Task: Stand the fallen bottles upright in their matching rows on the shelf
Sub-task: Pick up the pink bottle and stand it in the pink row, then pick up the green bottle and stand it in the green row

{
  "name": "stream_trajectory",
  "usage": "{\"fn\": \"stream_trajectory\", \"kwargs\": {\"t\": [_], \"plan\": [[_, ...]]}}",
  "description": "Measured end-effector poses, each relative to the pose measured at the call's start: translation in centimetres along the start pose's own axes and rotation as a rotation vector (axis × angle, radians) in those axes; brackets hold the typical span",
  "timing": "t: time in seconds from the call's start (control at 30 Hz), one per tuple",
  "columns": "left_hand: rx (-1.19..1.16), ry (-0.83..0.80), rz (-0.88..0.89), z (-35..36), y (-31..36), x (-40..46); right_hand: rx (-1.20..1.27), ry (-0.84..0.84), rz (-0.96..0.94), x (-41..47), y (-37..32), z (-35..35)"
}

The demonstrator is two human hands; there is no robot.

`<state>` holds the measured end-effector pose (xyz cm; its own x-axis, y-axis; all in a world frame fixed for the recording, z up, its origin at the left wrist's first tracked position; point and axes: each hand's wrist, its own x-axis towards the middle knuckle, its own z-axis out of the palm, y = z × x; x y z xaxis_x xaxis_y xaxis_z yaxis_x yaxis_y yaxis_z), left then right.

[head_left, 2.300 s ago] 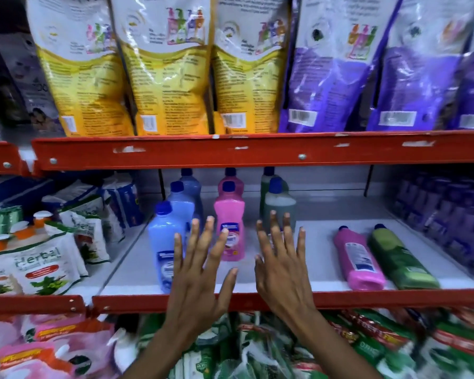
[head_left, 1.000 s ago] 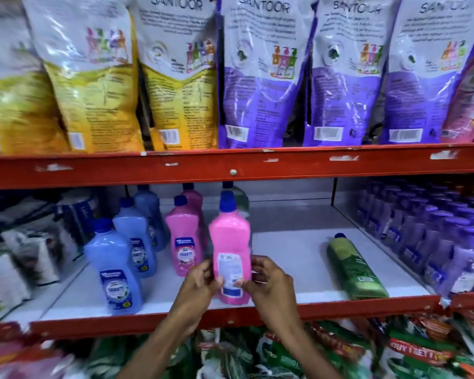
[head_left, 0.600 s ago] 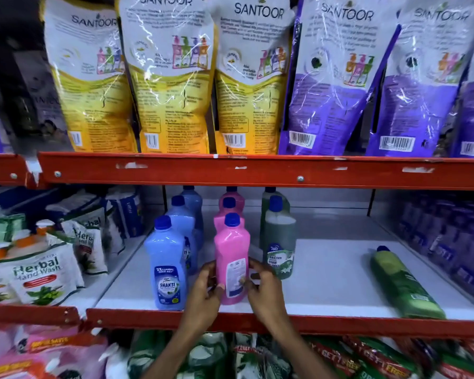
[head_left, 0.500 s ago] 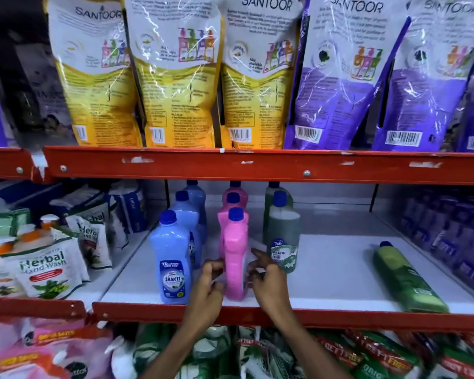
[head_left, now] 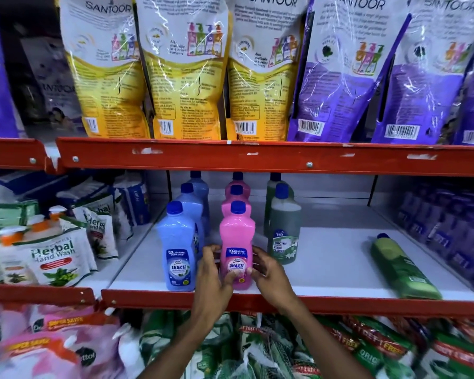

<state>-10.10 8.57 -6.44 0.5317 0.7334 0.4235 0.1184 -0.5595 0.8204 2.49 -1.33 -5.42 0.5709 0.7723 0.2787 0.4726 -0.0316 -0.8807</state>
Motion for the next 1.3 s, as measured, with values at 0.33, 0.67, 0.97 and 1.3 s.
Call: {"fn": "stream_trajectory", "kwargs": {"t": [0.33,0.67,0.97,1.3], "plan": [[0.073,0.031,0.049,-0.4,0.4,-2.1,-0.025,-0.051,0.007,-1.8,-0.5,-0.2],[0.488,0.056,0.636,6.4,7.7,-3.3,-0.893,0.416,-0.183,-6.1,0.6,-10.4],[0.374,-0.528,0.306,21.6,12.7,-1.5,-0.924,0.482,0.219,-7.7,8.0,-23.4],[-0.084,-0.642,-0.310,32.2,16.0,0.9,-0.451,0.440,0.536,-6.1,10.6,-30.0]]}}
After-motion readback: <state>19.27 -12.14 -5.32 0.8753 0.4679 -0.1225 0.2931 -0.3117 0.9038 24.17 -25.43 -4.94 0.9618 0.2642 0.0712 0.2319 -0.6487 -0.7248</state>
